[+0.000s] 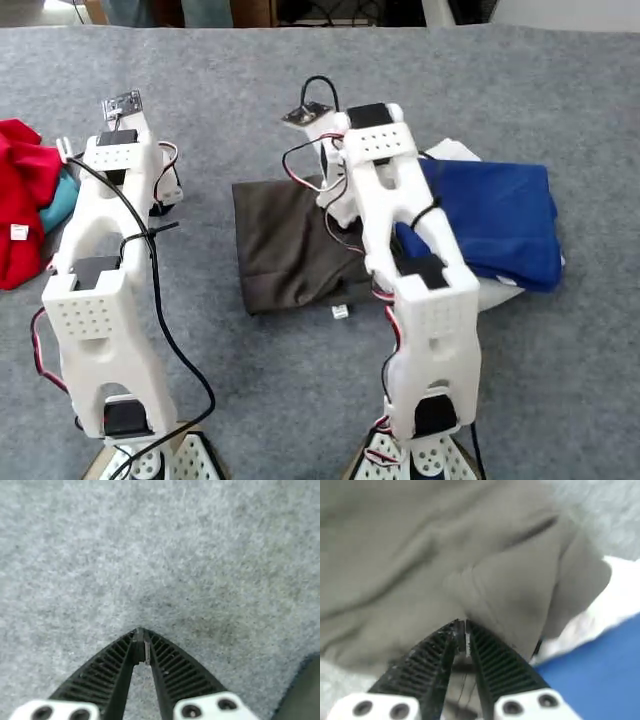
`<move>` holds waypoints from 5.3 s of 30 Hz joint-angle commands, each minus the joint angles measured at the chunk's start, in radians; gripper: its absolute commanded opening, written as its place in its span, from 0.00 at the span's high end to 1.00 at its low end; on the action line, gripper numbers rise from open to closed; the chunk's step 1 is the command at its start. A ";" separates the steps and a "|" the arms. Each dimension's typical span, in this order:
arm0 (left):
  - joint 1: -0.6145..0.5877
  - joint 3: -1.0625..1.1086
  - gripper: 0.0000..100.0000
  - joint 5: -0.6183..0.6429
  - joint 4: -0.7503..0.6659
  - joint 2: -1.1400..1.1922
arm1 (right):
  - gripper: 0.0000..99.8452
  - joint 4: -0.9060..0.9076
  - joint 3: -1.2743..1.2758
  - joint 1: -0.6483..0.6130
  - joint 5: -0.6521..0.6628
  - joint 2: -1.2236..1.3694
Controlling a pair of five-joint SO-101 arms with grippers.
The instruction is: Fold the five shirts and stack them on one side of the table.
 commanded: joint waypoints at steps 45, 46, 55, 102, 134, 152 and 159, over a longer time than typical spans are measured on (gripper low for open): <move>0.297 -0.182 0.97 0.126 -0.038 0.057 | 0.98 -0.247 0.705 0.176 -0.048 -0.446; 0.298 -0.200 0.97 0.103 -0.037 0.069 | 0.98 -0.232 0.705 0.193 -0.048 -0.446; 0.298 -0.381 0.97 0.051 0.034 0.218 | 0.98 -0.192 0.704 0.351 0.084 -0.524; 0.291 -1.003 0.97 0.051 0.394 0.574 | 0.98 -0.181 0.967 0.310 0.158 -0.816; 0.260 -1.362 0.97 -0.058 0.571 0.735 | 0.98 0.078 -0.895 0.238 -0.083 0.417; 0.295 -1.452 0.97 -0.055 0.631 0.689 | 0.98 0.167 -0.171 0.236 -0.048 -0.390; 0.291 -1.446 0.97 -0.055 0.637 0.629 | 0.98 -0.051 0.400 0.230 -0.029 -0.618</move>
